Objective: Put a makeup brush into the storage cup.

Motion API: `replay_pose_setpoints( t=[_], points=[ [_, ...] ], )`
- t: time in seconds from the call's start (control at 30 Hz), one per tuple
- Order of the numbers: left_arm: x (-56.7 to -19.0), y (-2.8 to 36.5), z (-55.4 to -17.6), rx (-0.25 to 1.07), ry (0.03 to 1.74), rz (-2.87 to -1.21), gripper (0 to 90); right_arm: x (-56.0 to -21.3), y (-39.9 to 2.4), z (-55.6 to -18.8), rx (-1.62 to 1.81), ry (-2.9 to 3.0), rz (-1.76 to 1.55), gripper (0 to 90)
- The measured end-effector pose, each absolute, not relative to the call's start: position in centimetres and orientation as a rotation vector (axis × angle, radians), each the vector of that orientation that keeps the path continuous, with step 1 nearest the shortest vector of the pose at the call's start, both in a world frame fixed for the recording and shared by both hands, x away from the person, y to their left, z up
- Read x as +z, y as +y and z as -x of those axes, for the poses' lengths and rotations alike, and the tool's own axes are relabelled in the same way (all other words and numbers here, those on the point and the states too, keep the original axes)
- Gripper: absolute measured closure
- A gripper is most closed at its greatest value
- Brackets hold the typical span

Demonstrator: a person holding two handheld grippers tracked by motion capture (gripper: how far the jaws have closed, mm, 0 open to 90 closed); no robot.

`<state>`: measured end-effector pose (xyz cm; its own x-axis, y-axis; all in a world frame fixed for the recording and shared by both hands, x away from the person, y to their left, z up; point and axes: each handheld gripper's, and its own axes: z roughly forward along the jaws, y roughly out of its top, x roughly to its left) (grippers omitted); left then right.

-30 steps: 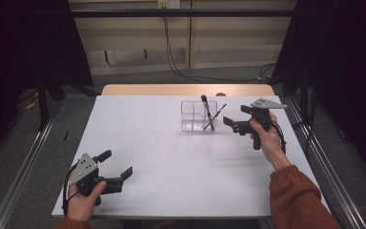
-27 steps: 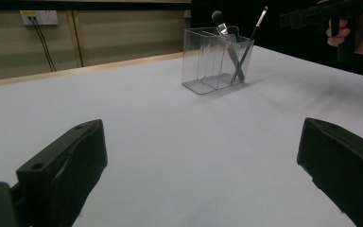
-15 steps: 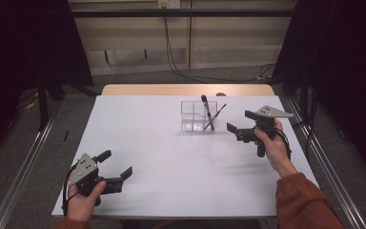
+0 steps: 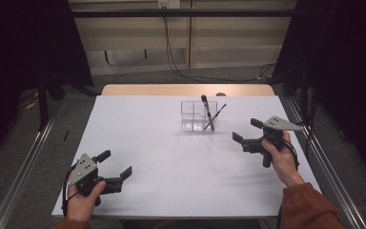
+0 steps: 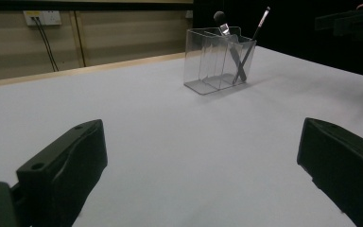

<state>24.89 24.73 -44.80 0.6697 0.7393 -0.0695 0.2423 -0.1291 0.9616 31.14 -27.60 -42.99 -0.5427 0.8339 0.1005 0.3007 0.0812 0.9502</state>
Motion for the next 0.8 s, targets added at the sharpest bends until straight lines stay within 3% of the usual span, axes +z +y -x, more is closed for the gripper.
replay_pose_setpoints(
  t=[0.8],
  points=[
    [-44.7, 24.9, -24.6, 0.534, 0.809, -1.684, 2.3, -44.7, -29.6, -25.0, 1.445, 1.817, -1.137, 2.4]
  ],
)
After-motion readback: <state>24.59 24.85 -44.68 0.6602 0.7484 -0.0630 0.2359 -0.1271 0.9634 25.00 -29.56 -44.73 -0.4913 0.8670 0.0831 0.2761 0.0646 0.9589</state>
